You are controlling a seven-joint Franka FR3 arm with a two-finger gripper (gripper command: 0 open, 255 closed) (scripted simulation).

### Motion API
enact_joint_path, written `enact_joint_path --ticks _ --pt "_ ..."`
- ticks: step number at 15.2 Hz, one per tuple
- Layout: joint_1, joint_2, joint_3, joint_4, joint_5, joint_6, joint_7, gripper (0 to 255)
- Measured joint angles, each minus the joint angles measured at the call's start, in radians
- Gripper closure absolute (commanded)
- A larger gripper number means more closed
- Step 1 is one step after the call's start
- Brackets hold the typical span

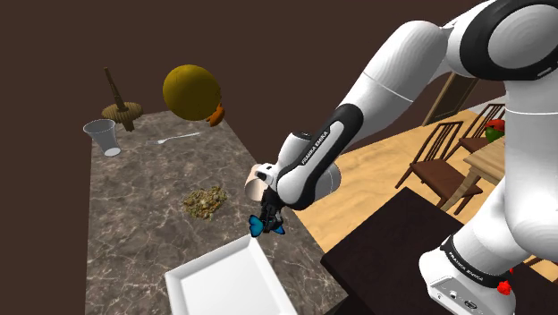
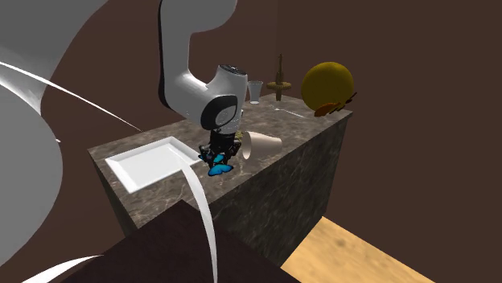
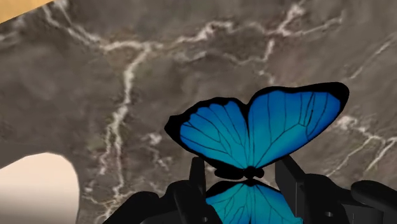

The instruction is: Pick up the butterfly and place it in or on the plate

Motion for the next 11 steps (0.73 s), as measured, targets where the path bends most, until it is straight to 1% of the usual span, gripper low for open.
enact_joint_path --ticks 6,11 --pt "0.005 0.000 -0.002 0.004 -0.001 -0.005 0.003 255" --pt "0.003 -0.061 0.001 -0.023 0.000 -0.053 0.015 255"
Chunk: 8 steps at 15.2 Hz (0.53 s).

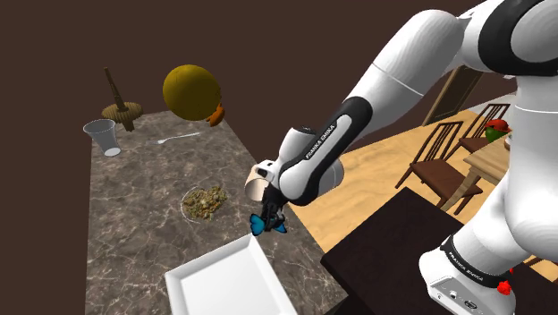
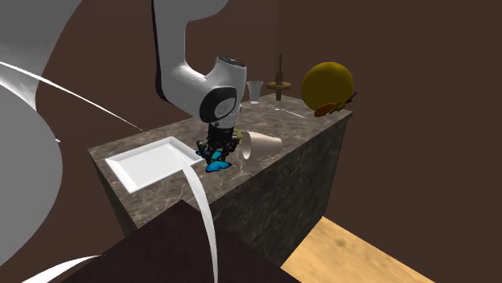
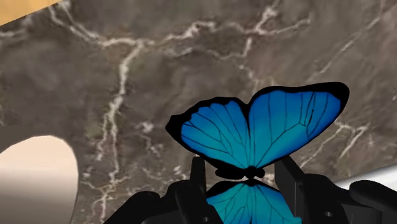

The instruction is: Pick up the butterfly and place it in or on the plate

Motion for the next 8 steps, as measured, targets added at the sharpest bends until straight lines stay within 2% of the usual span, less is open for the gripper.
enact_joint_path --ticks 8 --pt "0.003 -0.120 -0.003 -0.030 -0.002 -0.088 0.033 255"
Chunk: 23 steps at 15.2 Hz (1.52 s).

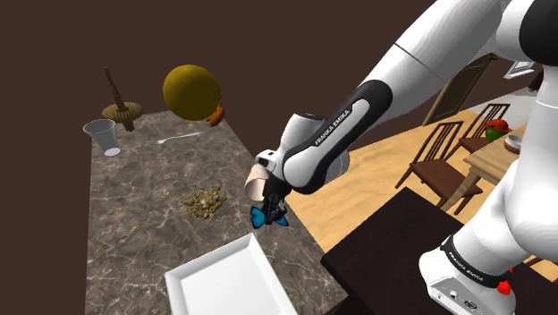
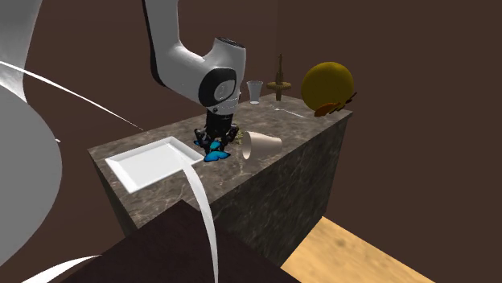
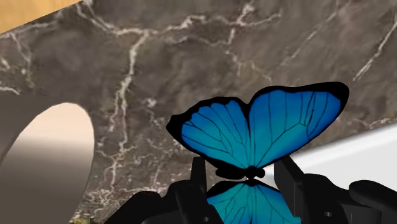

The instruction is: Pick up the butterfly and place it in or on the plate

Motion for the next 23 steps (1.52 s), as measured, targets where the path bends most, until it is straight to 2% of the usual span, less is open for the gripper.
enact_joint_path --ticks 5,8,14,23 --pt "0.000 -0.072 -0.005 -0.006 -0.008 -0.064 0.022 255" --pt "0.020 -0.031 -0.036 0.076 -0.058 -0.104 0.062 255" --pt "0.081 0.131 -0.110 0.363 -0.172 -0.223 0.155 255" --pt "0.150 0.435 -0.179 0.923 -0.271 -0.473 0.243 255"
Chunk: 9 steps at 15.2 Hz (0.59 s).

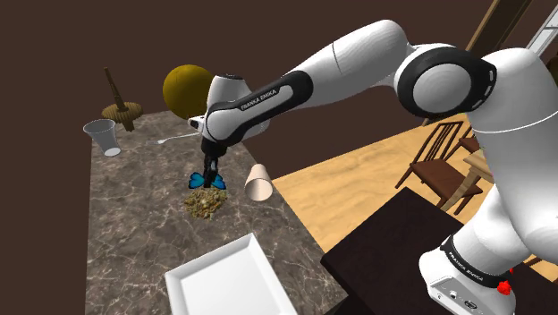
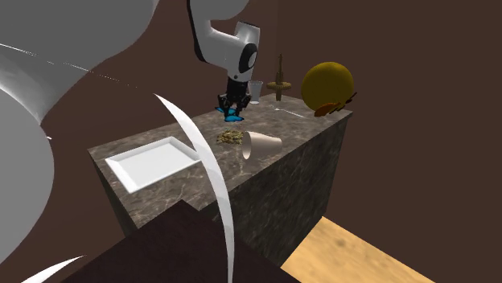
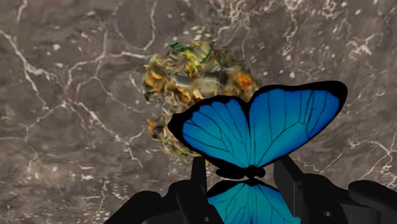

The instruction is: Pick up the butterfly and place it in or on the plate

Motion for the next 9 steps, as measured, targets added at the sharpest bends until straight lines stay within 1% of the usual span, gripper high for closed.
enact_joint_path --ticks 2,3,5,9 --pt "0.006 0.051 -0.005 0.070 -0.007 -0.019 0.003 255" --pt "0.007 0.066 -0.006 0.082 -0.008 -0.017 0.002 255" --pt "0.010 0.093 -0.007 0.101 -0.010 -0.009 0.000 255" --pt "0.011 0.124 -0.007 0.102 -0.009 0.020 -0.007 255"
